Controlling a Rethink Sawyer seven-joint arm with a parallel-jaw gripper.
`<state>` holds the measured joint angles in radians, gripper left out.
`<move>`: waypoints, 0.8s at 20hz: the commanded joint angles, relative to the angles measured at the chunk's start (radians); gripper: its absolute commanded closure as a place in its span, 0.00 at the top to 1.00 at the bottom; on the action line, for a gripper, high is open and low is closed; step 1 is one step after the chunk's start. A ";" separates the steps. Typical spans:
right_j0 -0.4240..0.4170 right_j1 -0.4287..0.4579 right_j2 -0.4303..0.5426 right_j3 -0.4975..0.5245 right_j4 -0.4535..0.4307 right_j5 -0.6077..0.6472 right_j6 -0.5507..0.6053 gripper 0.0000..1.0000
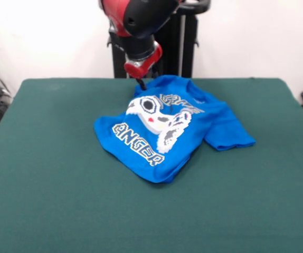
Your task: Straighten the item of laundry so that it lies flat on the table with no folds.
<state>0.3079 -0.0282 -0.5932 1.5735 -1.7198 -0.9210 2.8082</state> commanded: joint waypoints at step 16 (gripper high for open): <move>-0.092 -0.073 0.096 0.091 -0.036 0.204 -0.247 1.00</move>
<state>0.2295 -0.1123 -0.6087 1.6580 -1.7358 -0.8242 2.8082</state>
